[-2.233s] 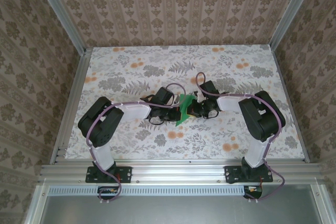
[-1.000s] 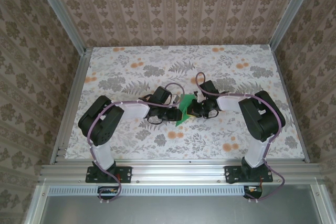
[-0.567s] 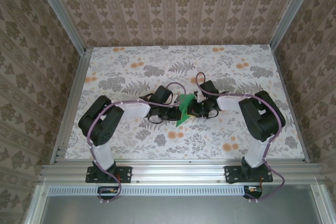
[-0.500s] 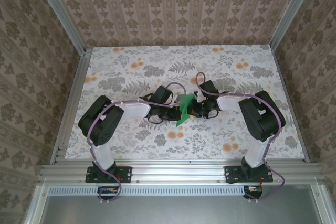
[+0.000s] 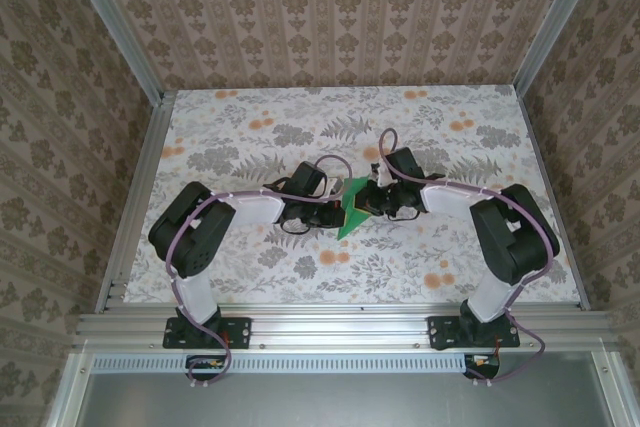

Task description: Fold a paper plane with a square sheet of paper (pick it up from the middle)

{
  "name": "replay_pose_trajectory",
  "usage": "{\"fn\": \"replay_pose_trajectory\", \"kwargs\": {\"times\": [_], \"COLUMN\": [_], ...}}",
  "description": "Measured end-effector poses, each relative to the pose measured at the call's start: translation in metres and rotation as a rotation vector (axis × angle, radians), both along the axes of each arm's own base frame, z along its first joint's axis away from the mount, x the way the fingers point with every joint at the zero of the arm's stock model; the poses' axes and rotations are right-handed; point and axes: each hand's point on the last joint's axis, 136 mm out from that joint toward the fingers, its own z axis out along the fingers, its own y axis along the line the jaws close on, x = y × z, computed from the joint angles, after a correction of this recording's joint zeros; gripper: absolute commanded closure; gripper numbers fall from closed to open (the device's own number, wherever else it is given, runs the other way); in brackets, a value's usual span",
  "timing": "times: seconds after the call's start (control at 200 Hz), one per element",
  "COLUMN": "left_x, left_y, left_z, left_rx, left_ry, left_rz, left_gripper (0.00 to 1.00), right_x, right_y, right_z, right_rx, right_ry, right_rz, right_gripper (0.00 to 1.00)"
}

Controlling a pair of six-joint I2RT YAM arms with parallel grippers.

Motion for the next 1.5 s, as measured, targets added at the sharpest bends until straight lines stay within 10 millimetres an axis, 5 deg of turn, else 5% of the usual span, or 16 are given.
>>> {"fn": "replay_pose_trajectory", "kwargs": {"times": [0.155, 0.385, 0.635, 0.79, 1.135, 1.5], "left_x": [0.0, -0.001, -0.001, -0.004, -0.011, -0.012], "left_y": [0.0, 0.0, 0.0, 0.002, 0.005, 0.005], "left_z": [0.0, 0.0, 0.0, -0.004, -0.008, -0.009], "left_rx": [-0.001, -0.004, -0.004, 0.004, 0.005, -0.005], "left_ry": [0.001, 0.005, 0.014, 0.024, 0.045, 0.044], "left_rz": [-0.001, -0.004, 0.005, 0.007, -0.003, -0.003], "left_gripper": [0.96, 0.93, 0.74, 0.74, 0.93, 1.0], "right_x": [0.008, 0.014, 0.012, 0.012, 0.012, 0.01], "right_y": [0.012, 0.018, 0.017, 0.017, 0.017, 0.016], "right_z": [0.007, -0.01, -0.023, -0.023, -0.024, -0.024], "right_rx": [0.083, 0.115, 0.103, 0.103, 0.102, 0.096], "right_ry": [-0.01, 0.03, 0.065, 0.065, 0.065, 0.072], "right_rz": [-0.007, -0.023, -0.03, -0.03, -0.03, -0.029], "right_gripper": [0.92, 0.92, 0.92, 0.92, 0.92, 0.87]}}
